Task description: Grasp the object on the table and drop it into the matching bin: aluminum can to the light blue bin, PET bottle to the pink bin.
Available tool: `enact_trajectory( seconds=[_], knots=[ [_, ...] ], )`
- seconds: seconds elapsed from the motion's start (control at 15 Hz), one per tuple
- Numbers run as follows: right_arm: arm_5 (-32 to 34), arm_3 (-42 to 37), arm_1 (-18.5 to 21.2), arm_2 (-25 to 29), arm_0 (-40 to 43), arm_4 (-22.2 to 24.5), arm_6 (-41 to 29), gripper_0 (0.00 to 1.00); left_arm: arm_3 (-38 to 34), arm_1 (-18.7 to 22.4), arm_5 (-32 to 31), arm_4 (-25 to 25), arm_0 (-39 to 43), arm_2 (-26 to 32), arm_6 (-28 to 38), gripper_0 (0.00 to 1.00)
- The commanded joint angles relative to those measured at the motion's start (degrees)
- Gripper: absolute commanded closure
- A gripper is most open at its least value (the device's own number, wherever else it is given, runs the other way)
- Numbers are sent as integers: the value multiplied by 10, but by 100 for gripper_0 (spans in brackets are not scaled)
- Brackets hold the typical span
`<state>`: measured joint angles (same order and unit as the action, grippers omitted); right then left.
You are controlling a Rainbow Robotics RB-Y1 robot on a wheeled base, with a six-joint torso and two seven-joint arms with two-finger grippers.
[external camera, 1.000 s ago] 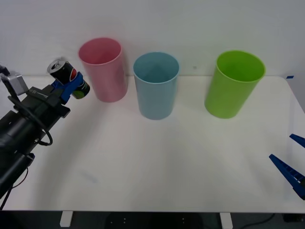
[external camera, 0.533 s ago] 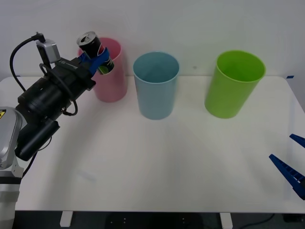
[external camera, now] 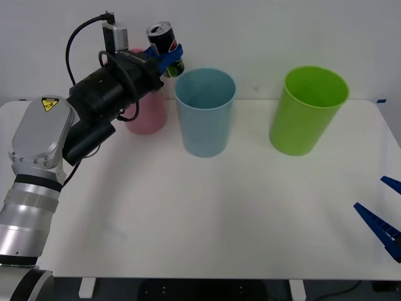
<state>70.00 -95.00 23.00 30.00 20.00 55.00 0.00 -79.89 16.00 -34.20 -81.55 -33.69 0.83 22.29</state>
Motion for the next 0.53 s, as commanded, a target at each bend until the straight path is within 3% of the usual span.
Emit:
enact_trajectory(
  seconds=[0.07,0.53],
  knots=[
    [0,0,0,0,0,0,0,0,38,-3,15,-5,-31,-21,-1,100],
    [0,0,0,0,0,0,0,0,127,-2,18,-11,-97,-48,2,100]
  ],
)
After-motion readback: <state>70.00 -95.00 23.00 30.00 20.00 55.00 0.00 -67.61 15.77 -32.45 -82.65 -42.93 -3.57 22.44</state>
